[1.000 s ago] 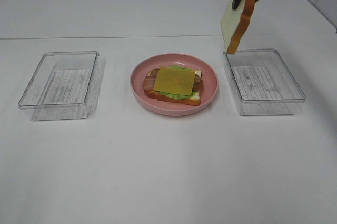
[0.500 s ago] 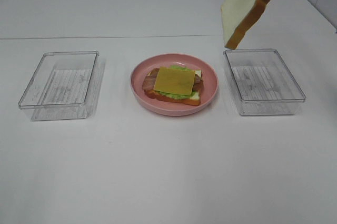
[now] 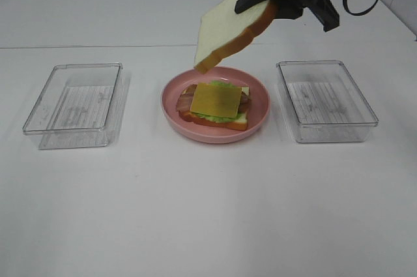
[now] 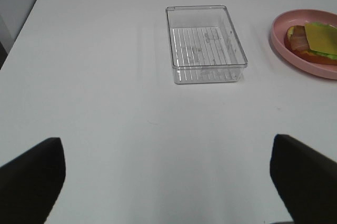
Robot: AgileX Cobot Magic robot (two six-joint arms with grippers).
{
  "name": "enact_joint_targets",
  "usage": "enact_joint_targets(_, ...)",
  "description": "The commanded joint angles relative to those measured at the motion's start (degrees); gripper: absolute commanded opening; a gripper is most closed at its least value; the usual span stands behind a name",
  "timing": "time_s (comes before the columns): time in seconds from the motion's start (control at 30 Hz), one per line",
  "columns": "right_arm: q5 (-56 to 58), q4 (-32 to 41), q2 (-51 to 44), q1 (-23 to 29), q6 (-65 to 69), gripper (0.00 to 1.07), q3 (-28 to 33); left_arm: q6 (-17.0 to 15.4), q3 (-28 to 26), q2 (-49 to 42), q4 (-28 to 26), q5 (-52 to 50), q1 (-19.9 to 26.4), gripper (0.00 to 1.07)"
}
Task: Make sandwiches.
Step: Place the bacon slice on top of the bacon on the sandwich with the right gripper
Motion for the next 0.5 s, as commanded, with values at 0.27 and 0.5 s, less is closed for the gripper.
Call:
enact_joint_targets(0.27,-1.72,11.57,12.83,0.00,-8.71,0.00,-5.73,-0.52,0.34,-1.20,-0.29,-0.57,-0.11,0.98)
enact_joint_targets(0.5,2.01,13.46,20.91,0.00,-9.17,0.00,-10.71,-0.52,0.34,-1.20,-0.29,-0.57,-0.11,0.98)
